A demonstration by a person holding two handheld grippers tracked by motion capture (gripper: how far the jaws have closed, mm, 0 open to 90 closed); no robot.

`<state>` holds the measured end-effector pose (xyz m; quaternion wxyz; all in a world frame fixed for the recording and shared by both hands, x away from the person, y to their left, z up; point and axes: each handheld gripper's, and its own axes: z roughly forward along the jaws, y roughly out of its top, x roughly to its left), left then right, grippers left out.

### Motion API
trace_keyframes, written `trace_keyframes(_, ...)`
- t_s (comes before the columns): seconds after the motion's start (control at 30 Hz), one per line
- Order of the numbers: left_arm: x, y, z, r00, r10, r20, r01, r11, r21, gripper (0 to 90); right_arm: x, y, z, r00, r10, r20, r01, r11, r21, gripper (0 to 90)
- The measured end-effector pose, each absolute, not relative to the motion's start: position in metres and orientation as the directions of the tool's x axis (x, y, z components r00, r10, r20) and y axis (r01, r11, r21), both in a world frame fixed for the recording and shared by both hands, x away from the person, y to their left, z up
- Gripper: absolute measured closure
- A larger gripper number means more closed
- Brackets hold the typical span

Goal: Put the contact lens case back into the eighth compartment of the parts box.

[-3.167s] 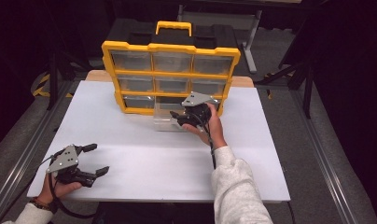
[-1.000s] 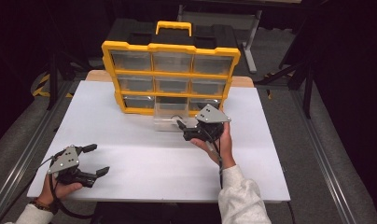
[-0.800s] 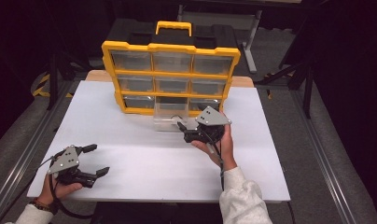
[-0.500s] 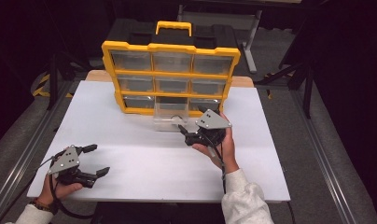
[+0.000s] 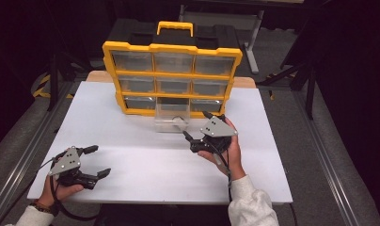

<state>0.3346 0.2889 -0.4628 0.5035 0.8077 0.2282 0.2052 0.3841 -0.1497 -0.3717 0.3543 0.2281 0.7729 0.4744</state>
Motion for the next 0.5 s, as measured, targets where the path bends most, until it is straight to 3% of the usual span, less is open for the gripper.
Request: trace_keyframes(0.5,0.337,0.286,-0.462,0.814,0.571,0.108,0.157,-0.395,0.905,7.7,0.366,-0.166,-0.381,-0.634,0.683,-0.363,-0.002,0.468,0.884,12.3)
